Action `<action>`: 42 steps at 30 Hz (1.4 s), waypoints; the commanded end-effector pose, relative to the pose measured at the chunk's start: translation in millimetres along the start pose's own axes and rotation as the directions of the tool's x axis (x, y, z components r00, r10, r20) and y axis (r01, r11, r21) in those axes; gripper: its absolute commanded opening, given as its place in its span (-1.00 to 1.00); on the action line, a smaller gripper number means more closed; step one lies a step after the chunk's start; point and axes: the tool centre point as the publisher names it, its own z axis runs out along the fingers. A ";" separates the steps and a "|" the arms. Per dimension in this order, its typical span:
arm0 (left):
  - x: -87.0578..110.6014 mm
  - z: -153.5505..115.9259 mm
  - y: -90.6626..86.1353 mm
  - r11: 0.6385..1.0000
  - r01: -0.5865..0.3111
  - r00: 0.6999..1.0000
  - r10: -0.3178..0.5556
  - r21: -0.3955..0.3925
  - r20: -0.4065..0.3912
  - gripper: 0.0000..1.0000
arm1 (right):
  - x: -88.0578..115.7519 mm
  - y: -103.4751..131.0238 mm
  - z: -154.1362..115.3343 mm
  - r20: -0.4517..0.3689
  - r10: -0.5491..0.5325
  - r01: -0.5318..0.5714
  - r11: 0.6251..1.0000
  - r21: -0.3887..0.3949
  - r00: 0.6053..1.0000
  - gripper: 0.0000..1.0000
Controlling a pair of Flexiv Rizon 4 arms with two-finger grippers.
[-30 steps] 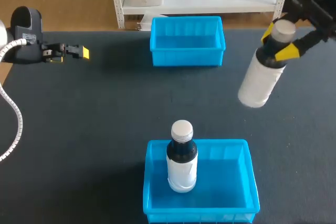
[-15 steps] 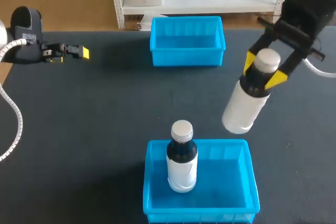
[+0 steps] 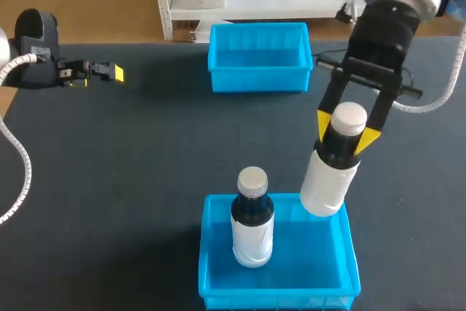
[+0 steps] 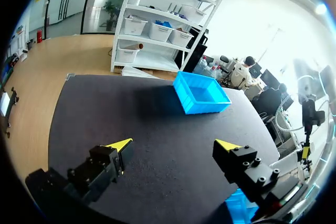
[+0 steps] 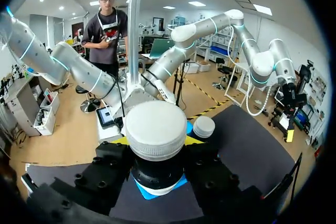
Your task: Pick up the bottle, and place it in the far bin if it is heavy, or in the near bin if it is light.
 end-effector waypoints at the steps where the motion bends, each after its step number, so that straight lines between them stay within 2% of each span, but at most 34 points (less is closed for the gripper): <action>1: 0.0 0.0 0.0 1.000 0.000 1.000 0.000 0.000 0.000 1.00 | 2.9 -3.4 9.8 0.023 0.008 -0.007 0.999 -0.043 1.000 -1.00; 8: 0.0 0.0 0.0 1.000 0.000 1.000 0.000 0.000 0.000 1.00 | 6.2 -5.3 31.9 0.058 0.048 -0.045 0.998 -0.044 0.997 -1.00; 22: 0.0 0.0 0.0 1.000 0.000 1.000 0.000 0.000 0.000 1.00 | 22.5 -5.6 62.4 0.061 0.069 -0.067 0.997 -0.028 0.996 -1.00; 42: 0.0 0.0 0.0 1.000 0.000 1.000 0.000 0.000 0.000 1.00 | 52.5 -1.7 77.4 0.054 0.094 -0.093 0.996 -0.018 0.994 -1.00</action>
